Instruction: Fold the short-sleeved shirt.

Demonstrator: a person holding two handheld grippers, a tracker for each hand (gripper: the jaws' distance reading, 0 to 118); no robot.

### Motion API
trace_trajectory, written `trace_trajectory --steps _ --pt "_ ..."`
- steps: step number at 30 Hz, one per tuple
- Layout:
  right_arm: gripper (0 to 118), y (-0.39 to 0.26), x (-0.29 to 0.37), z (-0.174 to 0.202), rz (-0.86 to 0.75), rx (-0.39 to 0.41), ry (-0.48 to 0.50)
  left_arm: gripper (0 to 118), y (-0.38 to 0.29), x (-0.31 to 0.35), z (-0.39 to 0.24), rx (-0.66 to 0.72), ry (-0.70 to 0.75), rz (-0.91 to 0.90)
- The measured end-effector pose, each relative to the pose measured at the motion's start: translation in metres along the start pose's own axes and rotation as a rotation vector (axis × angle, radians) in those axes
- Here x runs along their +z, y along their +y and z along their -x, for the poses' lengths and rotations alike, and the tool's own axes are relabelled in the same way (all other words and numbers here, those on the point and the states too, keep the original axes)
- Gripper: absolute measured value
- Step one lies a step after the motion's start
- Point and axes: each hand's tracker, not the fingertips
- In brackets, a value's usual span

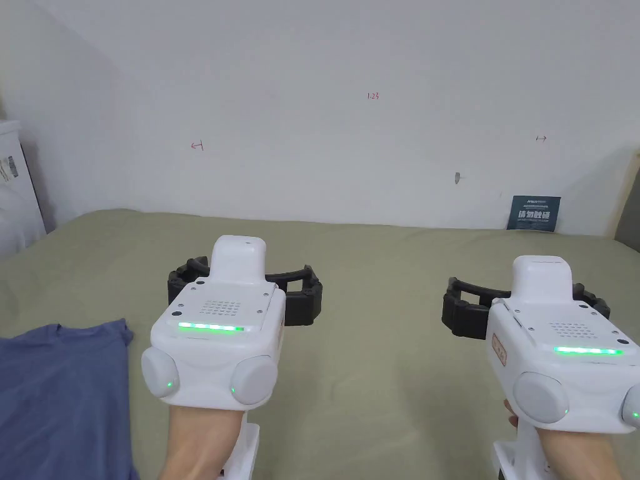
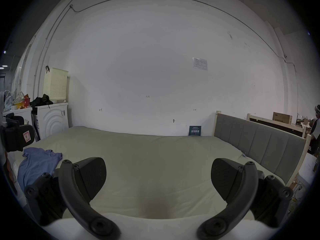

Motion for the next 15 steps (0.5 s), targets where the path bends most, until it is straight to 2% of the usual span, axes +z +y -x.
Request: trace_trajectory --steps 15 --pt "118 -0.0003 0.0007 0.0010 -0.001 0.005 -0.003 118 0.0004 0.0027 0.0008 0.006 -0.002 -0.002"
